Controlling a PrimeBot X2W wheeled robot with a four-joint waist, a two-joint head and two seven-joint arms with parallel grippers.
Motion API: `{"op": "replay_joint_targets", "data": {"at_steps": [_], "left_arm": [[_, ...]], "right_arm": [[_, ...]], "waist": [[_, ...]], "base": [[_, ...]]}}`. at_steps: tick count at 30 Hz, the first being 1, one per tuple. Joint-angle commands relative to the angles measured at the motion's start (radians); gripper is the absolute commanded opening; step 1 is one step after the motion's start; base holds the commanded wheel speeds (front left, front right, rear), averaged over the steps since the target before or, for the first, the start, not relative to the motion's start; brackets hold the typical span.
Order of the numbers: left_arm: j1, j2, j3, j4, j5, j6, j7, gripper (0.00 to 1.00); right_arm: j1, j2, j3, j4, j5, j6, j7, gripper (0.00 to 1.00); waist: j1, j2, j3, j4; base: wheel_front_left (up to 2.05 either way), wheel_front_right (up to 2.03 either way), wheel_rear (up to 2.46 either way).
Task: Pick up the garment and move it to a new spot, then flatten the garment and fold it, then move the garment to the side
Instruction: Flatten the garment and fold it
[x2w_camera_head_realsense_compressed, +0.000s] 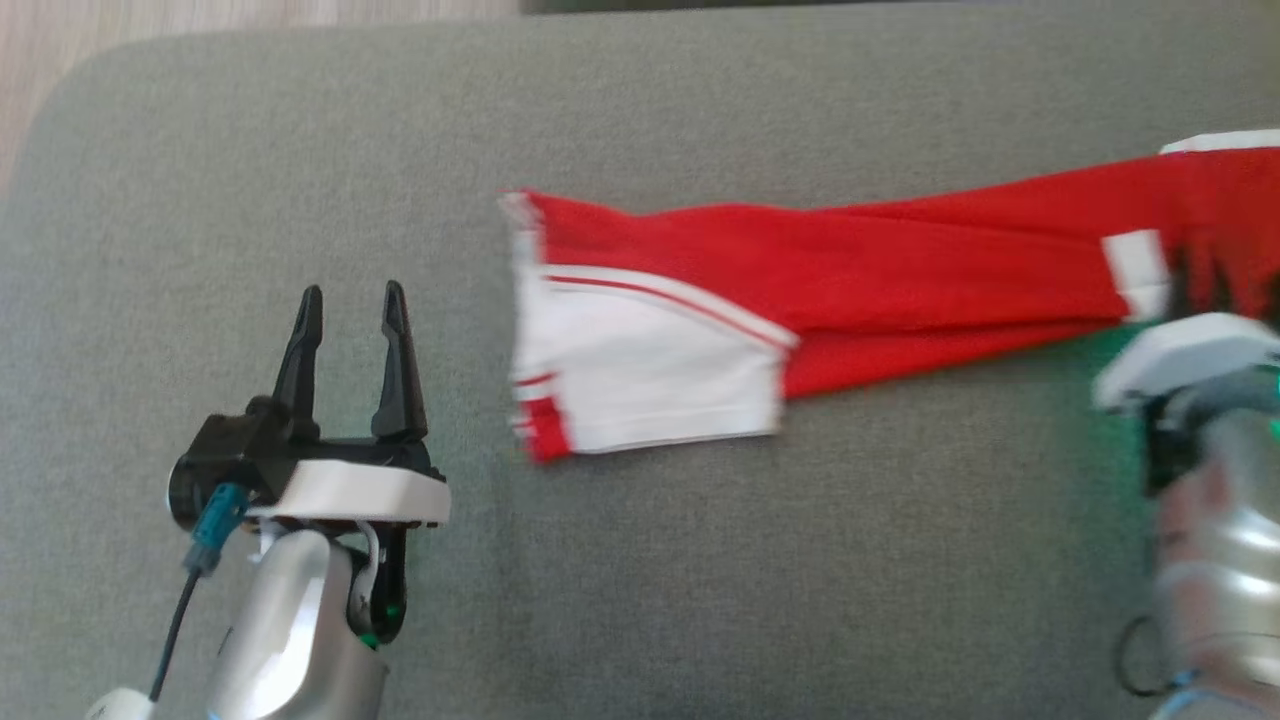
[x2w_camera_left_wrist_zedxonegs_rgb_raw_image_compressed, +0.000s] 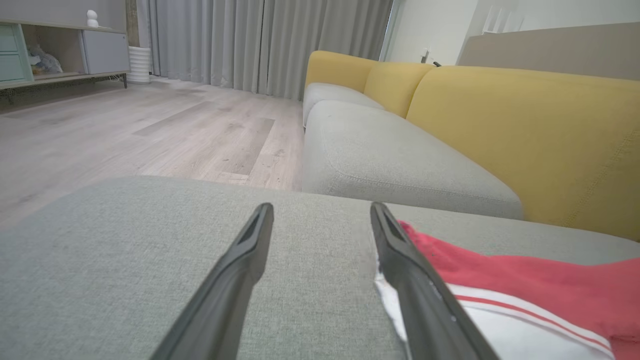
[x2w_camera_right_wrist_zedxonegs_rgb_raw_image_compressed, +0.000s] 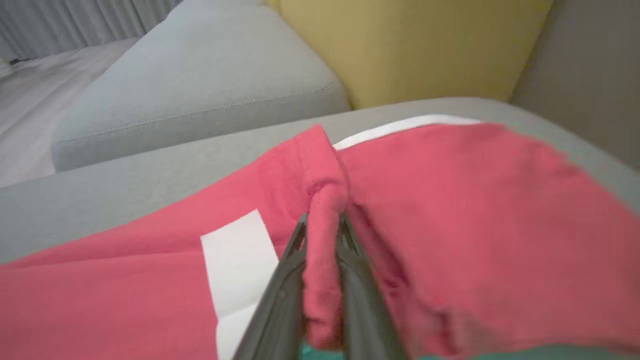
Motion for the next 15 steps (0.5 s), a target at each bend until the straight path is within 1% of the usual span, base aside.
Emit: {"op": "replay_joint_targets", "data": {"at_steps": [1, 4, 6, 11, 15], "left_arm": [[-0.005, 0.006, 0.034, -0.026, 0.009, -0.003, -0.005, 1.00], [0.004, 0.005, 0.035, -0.026, 0.006, -0.004, -0.005, 1.00], [0.009, 0.005, 0.026, -0.025, 0.000, -0.003, -0.005, 1.00], [0.017, 0.005, 0.013, -0.020, -0.010, 0.002, -0.005, 1.00], [0.027, 0.005, 0.008, -0.019, -0.014, 0.008, -0.005, 1.00]], "right_arm": [[0.002, -0.034, -0.001, -0.049, -0.010, -0.002, 0.001, 0.00], [0.012, -0.068, -0.032, -0.094, -0.027, -0.002, 0.018, 0.00], [0.004, -0.060, -0.024, -0.119, 0.017, -0.002, 0.022, 0.00], [0.002, -0.027, 0.077, -0.164, 0.140, -0.002, 0.022, 0.00], [0.019, -0.004, 0.190, -0.217, 0.227, -0.002, 0.031, 0.00]], "waist": [[0.0000, 0.0000, -0.016, -0.010], [0.0000, 0.0000, -0.030, -0.016], [0.0000, 0.0000, -0.042, -0.018], [0.0000, 0.0000, -0.067, -0.013], [0.0000, 0.0000, -0.100, 0.003]], "base": [[0.00, 0.00, 0.00], [0.00, 0.00, 0.00], [0.00, 0.00, 0.00], [0.00, 0.00, 0.00], [0.00, 0.00, 0.00]]}}
